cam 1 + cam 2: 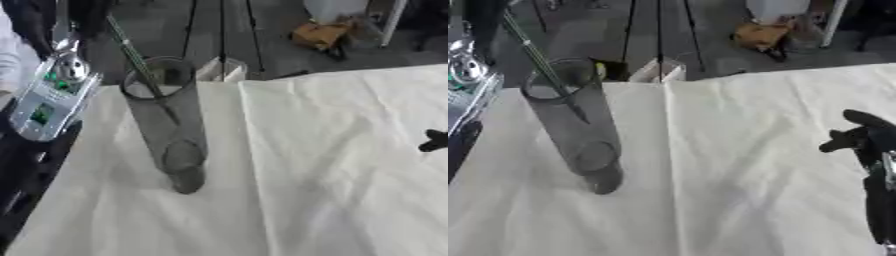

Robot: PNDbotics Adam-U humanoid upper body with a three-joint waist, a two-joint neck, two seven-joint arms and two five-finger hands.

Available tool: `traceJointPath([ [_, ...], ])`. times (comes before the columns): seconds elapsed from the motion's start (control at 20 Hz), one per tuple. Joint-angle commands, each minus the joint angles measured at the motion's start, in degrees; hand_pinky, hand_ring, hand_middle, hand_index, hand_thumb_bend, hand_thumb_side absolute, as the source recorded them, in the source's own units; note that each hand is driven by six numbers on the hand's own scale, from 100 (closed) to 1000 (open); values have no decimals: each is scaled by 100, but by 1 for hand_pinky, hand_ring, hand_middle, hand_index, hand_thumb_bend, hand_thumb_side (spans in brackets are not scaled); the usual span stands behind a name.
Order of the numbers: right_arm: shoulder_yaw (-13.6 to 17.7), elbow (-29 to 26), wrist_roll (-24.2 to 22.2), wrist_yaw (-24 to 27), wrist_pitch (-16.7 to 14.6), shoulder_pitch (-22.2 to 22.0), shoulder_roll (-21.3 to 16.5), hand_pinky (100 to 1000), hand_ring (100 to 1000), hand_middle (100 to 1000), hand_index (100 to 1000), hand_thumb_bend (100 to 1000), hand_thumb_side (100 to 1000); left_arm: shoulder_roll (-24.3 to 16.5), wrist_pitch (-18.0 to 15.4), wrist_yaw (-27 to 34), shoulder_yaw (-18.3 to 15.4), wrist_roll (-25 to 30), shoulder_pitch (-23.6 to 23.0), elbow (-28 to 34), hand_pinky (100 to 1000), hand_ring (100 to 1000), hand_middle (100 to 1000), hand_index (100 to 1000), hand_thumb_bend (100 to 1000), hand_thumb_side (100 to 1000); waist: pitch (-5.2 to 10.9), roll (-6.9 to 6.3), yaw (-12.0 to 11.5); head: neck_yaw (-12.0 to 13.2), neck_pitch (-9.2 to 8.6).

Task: Arrange flowers into the vase.

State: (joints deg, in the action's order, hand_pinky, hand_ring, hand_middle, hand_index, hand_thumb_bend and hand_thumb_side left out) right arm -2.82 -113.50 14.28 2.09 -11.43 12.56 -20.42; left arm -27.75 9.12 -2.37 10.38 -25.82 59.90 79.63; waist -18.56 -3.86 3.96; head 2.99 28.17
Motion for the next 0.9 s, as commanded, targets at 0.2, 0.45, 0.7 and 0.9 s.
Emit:
traceJointPath([
  [0.2,54,-109,4,-19,17,12,-49,800,532,477,787,100,948,-270,319,-406,-1,341,64,97,117,228,302,421,144,736,146,68,-12,-11,0],
  [0.45,55,-109,7,-27,40,1,-40,802,533,473,787,100,948,-253,456,-489,-36,571,76,177,120,227,296,421,134,743,141,63,-10,-19,-4],
  [0.7,56,-109,16,-42,59,0,-37,803,533,472,788,100,948,-239,490,-329,-11,658,99,358,122,229,298,423,138,750,132,54,-1,-22,-8],
  [0.9,59,-109,28,-50,81,-2,-30,805,532,472,787,100,947,-192,528,-190,0,709,126,463,124,230,299,424,140,757,130,46,10,-20,-20],
])
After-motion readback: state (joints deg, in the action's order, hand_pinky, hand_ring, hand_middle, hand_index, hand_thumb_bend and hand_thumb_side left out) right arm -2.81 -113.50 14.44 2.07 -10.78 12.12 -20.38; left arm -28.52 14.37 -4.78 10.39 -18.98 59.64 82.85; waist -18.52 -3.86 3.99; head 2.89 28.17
